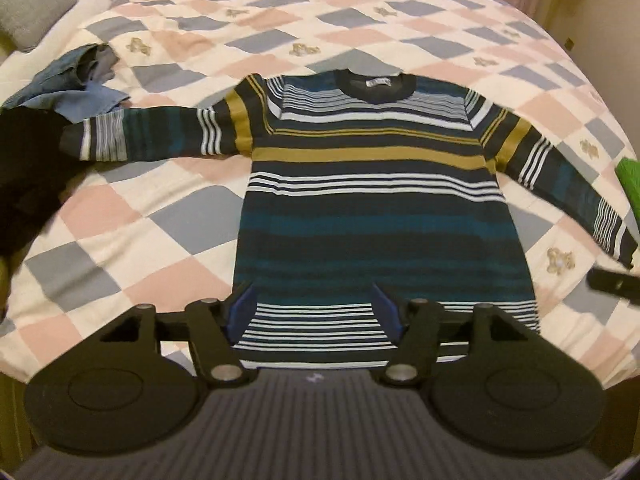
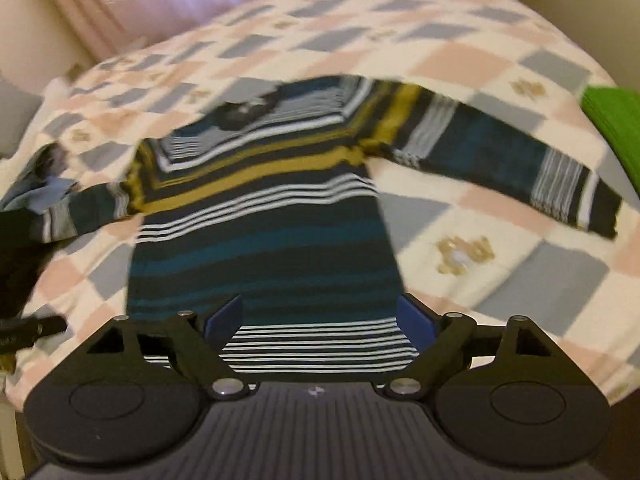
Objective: Fold clothes
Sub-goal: 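Release the hem with both grippers, leaving the sweater spread flat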
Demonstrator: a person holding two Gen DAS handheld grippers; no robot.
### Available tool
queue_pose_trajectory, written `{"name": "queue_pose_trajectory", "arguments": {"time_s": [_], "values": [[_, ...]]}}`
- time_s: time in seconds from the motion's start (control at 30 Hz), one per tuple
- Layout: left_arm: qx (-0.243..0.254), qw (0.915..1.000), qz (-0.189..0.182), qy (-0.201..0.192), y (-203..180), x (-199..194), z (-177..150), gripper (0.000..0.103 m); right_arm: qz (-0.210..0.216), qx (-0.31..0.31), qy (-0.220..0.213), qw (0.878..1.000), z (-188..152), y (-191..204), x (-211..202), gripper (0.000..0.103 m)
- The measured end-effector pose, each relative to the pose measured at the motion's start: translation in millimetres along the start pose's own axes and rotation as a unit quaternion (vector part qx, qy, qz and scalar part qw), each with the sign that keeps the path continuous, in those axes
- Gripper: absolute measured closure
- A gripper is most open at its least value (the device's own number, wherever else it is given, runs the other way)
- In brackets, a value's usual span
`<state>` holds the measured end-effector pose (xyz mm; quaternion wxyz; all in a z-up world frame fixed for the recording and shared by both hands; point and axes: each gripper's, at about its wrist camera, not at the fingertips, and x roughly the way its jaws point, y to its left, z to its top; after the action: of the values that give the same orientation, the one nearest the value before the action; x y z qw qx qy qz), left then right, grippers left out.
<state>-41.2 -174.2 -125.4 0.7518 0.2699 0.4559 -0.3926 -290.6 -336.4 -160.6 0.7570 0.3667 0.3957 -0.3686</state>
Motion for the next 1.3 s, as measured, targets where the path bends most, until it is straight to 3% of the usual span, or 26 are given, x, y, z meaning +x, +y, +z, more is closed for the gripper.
{"name": "queue_pose_trajectory", "arguments": {"time_s": [0.23, 0.63, 1.03, 1.3], "values": [[-0.014, 0.9996, 0.026, 0.0, 7, -18, -16, 0.04, 0.003, -0.027, 0.01, 1.0, -15, 10, -21, 0.016], [-0.004, 0.9994, 0.025, 0.025, -7, -25, -43, 0.038, -0.005, -0.04, 0.044, 0.998, -45, -1, -34, 0.016], [-0.003, 0.9992, 0.026, 0.032, 0, -17, -33, 0.035, -0.004, -0.027, 0.049, 0.998, -35, -4, -26, 0.015], [-0.046, 0.9973, -0.007, 0.056, 50, 23, -18, 0.033, -0.015, -0.025, 0.074, 0.997, -15, 19, 6, 0.015]]}}
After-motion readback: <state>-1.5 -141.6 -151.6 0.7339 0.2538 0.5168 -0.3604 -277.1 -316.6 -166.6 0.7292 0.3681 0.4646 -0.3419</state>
